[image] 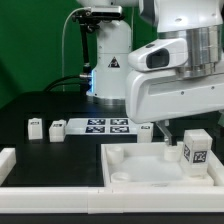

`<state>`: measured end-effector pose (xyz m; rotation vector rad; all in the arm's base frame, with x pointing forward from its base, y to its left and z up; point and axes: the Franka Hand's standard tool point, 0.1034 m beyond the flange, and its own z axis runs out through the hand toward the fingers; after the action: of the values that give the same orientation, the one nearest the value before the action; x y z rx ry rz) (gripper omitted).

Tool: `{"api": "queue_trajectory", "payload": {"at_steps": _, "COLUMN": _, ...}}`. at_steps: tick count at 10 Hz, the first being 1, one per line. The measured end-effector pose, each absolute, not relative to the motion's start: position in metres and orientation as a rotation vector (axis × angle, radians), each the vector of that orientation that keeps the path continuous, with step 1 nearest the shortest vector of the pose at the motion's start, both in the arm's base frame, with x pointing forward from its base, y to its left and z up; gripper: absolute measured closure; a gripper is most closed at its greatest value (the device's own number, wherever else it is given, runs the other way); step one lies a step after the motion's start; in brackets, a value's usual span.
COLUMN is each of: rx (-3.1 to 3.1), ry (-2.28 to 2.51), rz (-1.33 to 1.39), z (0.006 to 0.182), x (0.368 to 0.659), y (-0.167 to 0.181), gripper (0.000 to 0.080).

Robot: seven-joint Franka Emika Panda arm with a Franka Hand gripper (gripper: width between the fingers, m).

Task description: Assemble one leg

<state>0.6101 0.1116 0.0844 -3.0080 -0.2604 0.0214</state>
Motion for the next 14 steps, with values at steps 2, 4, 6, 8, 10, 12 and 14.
{"api": "queue_trajectory", "payload": {"at_steps": 2, "rx": -2.993, "ry": -0.274, "rz": 0.157, "z": 0.083, "x": 0.618, "y": 0.110, "gripper": 0.0151}}
{"api": "queue_trajectory", "payload": {"at_steps": 4, "rx": -2.994, "ry": -0.269, "rz": 0.145, "z": 0.081, "x": 0.618, "y": 0.108, "gripper": 0.0151}}
{"api": "queue_trajectory", "payload": {"at_steps": 6, "rx": -2.994, "ry": -0.269, "rz": 0.145, "z": 0.080, "x": 0.618, "y": 0.109, "gripper": 0.0437}}
{"api": "queue_trajectory", "payload": {"at_steps": 8, "rx": -2.994, "ry": -0.269, "rz": 0.146, "z": 0.080, "x": 0.618, "y": 0.108, "gripper": 0.0505}}
{"api": "queue_trajectory", "payload": {"at_steps": 10, "rx": -3.000, "ry": -0.202, "rz": 0.151, "z": 0.080, "x": 0.618, "y": 0.109, "gripper": 0.0505}}
{"api": "queue_trajectory", "payload": {"at_steps": 12, "rx": -3.001, "ry": -0.168, "rz": 0.153, "z": 0.080, "x": 0.618, "y": 0.109, "gripper": 0.0505}}
{"api": "queue_trajectory", "payload": {"at_steps": 14, "rx": -3.010, "ry": 0.115, "rz": 0.171, "z": 0.080, "x": 0.618, "y": 0.110, "gripper": 0.0505}}
